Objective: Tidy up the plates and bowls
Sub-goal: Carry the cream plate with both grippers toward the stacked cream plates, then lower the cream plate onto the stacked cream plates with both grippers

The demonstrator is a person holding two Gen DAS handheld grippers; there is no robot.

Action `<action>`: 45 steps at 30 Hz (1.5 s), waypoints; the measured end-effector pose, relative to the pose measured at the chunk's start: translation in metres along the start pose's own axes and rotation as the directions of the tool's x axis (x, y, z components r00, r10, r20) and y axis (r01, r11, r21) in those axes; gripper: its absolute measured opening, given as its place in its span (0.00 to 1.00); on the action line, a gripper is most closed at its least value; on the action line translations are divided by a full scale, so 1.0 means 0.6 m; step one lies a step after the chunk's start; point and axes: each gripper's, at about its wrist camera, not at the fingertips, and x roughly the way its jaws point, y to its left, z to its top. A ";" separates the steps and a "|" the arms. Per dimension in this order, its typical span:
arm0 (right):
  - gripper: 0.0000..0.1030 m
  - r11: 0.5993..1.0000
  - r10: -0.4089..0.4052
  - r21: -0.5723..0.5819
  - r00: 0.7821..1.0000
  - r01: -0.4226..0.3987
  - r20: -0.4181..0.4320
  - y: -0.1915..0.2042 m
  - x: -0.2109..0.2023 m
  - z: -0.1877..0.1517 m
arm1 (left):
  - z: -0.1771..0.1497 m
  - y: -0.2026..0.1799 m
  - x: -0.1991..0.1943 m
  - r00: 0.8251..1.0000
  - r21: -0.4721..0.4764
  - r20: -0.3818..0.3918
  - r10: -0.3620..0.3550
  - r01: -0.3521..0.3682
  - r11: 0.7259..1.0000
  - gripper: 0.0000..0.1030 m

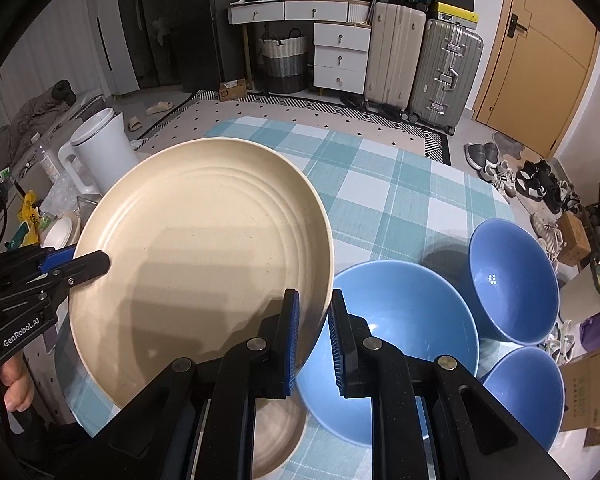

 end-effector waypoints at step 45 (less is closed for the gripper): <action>0.15 0.995 0.072 0.063 0.997 -0.073 0.029 0.044 -0.027 -0.134 | -0.114 0.013 -0.010 0.999 0.050 -0.046 0.010 -0.007 0.999 0.14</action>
